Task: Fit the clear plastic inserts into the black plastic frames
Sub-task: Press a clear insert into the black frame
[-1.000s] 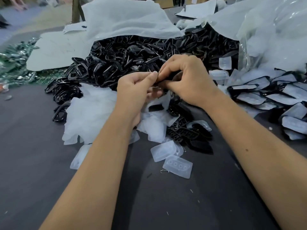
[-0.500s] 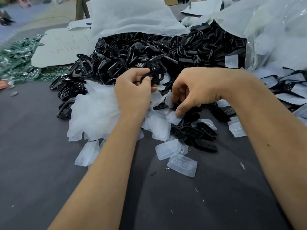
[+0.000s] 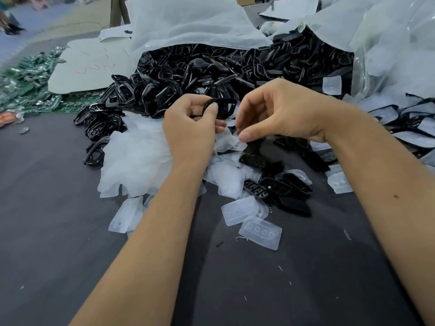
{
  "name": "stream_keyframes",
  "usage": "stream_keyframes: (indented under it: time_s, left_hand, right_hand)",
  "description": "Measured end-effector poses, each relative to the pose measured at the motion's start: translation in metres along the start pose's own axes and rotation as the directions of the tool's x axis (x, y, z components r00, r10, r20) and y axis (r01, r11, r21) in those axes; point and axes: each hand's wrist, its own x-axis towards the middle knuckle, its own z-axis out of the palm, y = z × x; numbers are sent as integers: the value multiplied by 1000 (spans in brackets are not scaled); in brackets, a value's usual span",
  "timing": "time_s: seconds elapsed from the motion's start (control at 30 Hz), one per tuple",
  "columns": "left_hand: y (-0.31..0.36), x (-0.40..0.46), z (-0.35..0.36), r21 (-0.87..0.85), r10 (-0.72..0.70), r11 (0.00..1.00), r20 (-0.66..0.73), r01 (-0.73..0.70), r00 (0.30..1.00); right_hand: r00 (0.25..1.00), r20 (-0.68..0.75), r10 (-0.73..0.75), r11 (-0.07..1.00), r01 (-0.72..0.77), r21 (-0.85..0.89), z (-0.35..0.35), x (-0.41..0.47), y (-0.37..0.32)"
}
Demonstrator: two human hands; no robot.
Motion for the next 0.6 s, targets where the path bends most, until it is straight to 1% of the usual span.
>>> stream_keyframes:
  time_s: [0.1, 0.23, 0.27, 0.37, 0.4, 0.47, 0.6]
  left_hand:
    - [0, 1, 1, 10, -13, 1000, -2, 13, 1000]
    - [-1, 1, 1, -2, -26, 1000, 3, 26, 1000]
    - [-1, 1, 1, -13, -33, 999, 4, 33, 999]
    - [-1, 2, 2, -38, -59, 998, -3, 58, 998]
    - [-1, 2, 2, -42, -66, 997, -5, 65, 998]
    - [-2, 3, 2, -45, -70, 997, -10, 69, 998]
    - [-2, 2, 2, -59, -70, 996, 3, 70, 998]
  right_hand:
    - [997, -68, -21, 987, 32, 158, 4, 1, 8]
    - [989, -136, 52, 956, -10, 293, 9, 4, 20]
    - [985, -156, 71, 934, -11, 356, 11, 5, 21]
    - [960, -235, 151, 815, 13, 579, 14, 8, 24]
    - [948, -261, 185, 791, 13, 611, 14, 8, 24]
    - [924, -302, 234, 777, 9, 629, 14, 8, 24]
    - [899, -368, 238, 759, 64, 648, 19, 8, 24]
